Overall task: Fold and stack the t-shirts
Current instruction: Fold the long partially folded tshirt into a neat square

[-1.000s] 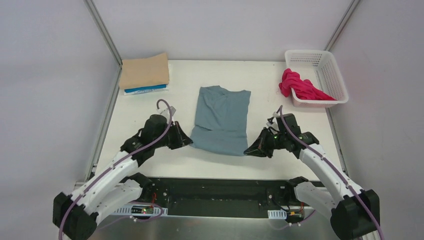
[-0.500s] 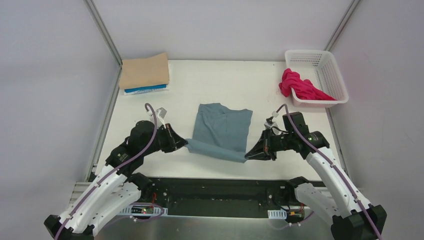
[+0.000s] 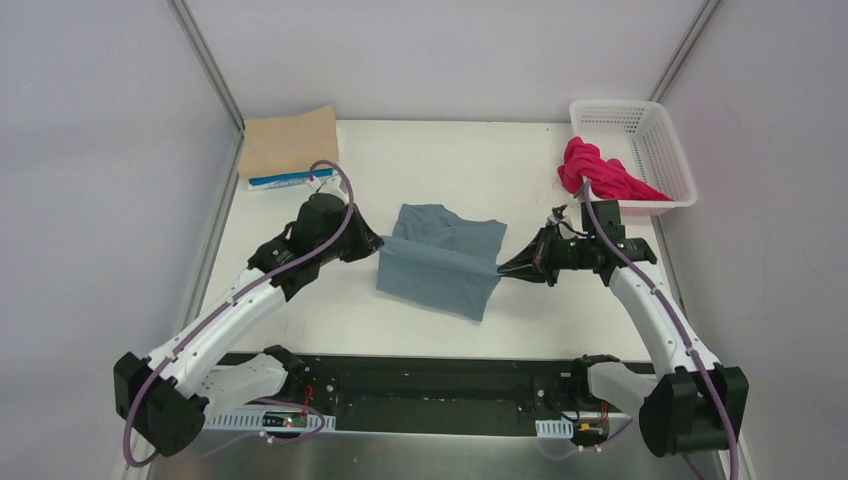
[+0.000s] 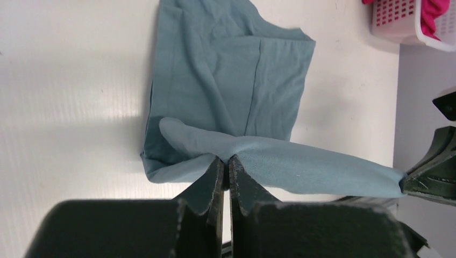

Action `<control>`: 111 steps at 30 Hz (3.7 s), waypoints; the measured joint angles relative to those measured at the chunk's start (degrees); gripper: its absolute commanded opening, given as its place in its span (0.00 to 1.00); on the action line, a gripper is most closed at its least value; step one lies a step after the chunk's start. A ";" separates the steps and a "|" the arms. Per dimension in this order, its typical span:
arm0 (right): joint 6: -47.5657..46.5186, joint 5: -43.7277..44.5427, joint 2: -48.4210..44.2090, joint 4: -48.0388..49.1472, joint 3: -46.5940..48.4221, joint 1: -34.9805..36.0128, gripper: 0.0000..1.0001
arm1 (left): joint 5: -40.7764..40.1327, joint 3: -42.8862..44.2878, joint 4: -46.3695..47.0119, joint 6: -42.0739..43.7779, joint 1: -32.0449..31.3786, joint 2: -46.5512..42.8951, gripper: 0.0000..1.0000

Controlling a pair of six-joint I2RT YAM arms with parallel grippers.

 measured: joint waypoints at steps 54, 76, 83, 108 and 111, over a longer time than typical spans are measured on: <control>0.72 9.07 50.01 22.21 23.19 -9.33 0.78 | 3.91 35.45 6.80 6.60 10.32 56.39 0.70; 4.26 15.69 44.98 30.69 21.33 1.84 1.00 | 29.77 40.72 12.52 5.40 10.91 62.03 0.99; 4.61 16.79 50.64 31.10 24.02 1.40 0.99 | 29.92 46.27 12.72 4.87 11.08 69.75 0.99; -5.49 26.97 44.19 19.41 28.13 0.24 1.00 | 12.48 26.86 11.72 3.87 7.87 48.15 0.99; -5.29 31.04 33.09 19.06 21.62 0.50 1.00 | 9.79 24.28 10.64 4.66 6.01 42.47 0.99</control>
